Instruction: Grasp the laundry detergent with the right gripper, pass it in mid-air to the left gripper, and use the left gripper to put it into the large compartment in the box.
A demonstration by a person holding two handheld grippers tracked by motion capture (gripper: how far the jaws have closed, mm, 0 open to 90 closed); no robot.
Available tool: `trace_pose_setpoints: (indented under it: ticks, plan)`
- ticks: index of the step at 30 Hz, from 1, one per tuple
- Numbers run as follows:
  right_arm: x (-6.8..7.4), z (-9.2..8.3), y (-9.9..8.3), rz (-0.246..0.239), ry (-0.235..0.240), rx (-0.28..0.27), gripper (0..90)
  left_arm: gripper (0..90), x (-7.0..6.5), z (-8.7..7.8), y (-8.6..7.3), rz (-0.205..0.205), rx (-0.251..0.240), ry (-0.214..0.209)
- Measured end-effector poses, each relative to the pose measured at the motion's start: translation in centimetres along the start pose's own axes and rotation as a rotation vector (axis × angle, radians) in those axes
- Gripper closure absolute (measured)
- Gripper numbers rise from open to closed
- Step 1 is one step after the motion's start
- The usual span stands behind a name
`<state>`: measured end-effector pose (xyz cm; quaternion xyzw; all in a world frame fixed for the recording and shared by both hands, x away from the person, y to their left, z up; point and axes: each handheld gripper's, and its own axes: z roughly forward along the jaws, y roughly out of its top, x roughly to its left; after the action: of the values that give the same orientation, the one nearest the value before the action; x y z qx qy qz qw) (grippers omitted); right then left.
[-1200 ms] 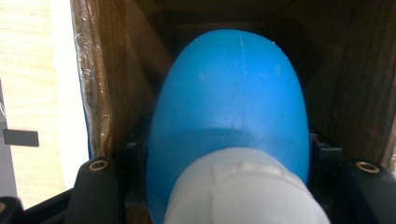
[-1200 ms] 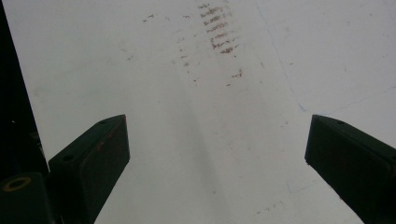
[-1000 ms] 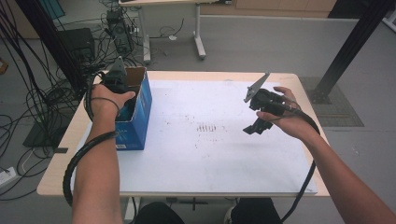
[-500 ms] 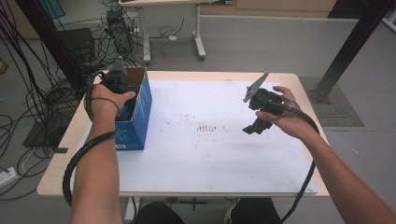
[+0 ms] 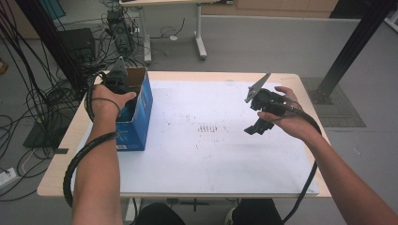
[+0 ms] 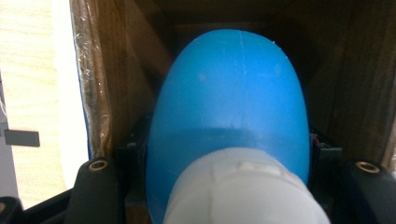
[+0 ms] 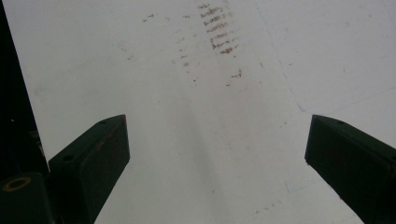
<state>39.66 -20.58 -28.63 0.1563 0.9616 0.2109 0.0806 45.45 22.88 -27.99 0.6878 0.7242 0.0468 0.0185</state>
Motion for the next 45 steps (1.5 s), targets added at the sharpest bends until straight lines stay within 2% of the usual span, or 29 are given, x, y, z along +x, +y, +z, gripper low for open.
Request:
trace_pose_setpoints:
  ticks: [21, 30, 45]
  plan:
    - [0.0, -0.2, -0.1, 0.004, -0.002, -0.005, 6.3, 36.1, 0.0, 0.0, 0.0, 0.002, 0.000, 0.001]
    - [0.0, -0.3, -0.1, 0.001, -0.001, -0.012, 6.3, 33.3, -0.1, -0.1, -0.1, 0.003, -0.001, -0.001]
    - [0.2, -0.6, -0.1, -0.002, -0.004, -0.024, 6.4, 32.3, -0.3, -1.3, -0.4, 0.011, -0.016, 0.015]
